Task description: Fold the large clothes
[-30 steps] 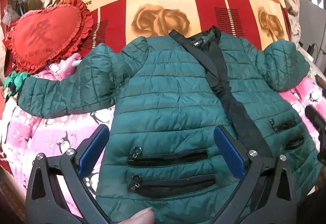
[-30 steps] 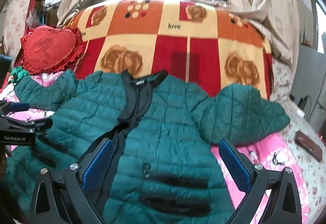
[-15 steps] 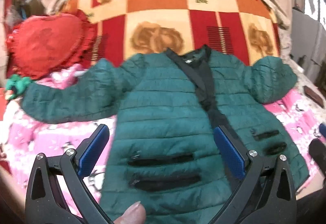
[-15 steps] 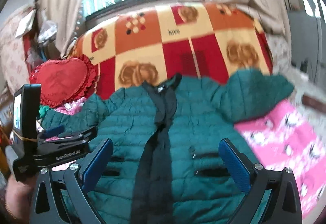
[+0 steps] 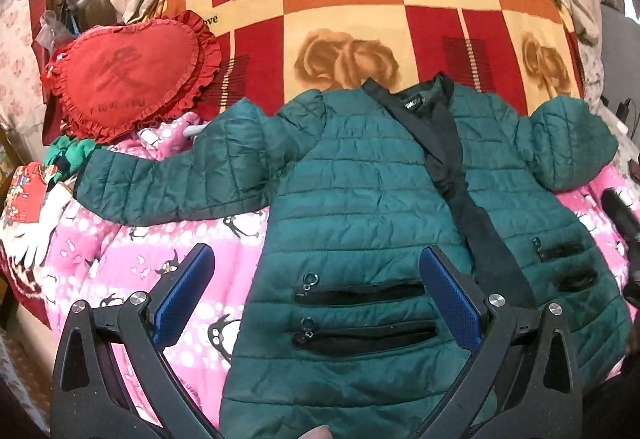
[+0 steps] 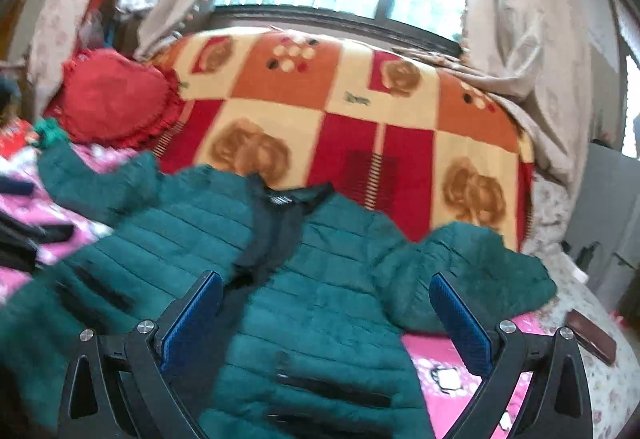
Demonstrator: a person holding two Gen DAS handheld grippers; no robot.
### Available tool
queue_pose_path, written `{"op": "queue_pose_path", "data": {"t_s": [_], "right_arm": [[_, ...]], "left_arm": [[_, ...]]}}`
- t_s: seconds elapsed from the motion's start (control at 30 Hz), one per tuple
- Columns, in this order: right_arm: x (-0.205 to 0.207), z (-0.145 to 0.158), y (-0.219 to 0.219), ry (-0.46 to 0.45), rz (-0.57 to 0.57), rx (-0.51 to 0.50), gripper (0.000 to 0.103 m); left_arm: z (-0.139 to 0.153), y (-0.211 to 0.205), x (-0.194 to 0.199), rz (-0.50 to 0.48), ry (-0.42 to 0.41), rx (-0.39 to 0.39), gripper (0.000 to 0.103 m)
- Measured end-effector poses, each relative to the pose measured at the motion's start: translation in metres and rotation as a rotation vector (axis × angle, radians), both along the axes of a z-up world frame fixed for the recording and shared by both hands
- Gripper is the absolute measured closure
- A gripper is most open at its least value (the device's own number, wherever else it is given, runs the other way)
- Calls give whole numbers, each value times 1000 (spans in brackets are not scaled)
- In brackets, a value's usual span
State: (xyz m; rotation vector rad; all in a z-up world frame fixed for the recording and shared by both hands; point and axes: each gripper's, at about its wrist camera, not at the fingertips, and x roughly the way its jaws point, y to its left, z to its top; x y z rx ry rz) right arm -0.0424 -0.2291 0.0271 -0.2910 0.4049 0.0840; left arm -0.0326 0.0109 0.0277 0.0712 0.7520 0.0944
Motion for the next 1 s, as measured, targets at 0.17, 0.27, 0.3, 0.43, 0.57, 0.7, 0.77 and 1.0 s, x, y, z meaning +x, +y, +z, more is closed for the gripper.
{"op": "queue_pose_path", "data": {"t_s": [0.17, 0.27, 0.3, 0.43, 0.57, 0.7, 0.77, 1.0], "right_arm": [[23, -7, -28, 118, -96, 149, 1], [25, -12, -32, 147, -120, 144, 0], [25, -13, -32, 153, -116, 147, 1], [21, -15, -28, 157, -92, 142, 1], [21, -15, -18, 163, -58, 148, 1], [19, -12, -10, 127, -43, 139, 1], [20, -10, -9, 109, -55, 129, 1], [25, -9, -28, 130, -99, 210, 1]], "left_arm": [[-9, -7, 8, -12, 17, 13, 0], [-12, -10, 16, -22, 24, 17, 0], [-12, -9, 20, -25, 25, 22, 0], [-11, 12, 34, 18, 19, -11, 0], [-17, 44, 51, 73, 48, -55, 0], [-18, 57, 51, 77, 31, -87, 0], [-16, 54, 48, 73, 15, -93, 0], [-4, 44, 42, 53, -32, -56, 0]]}}
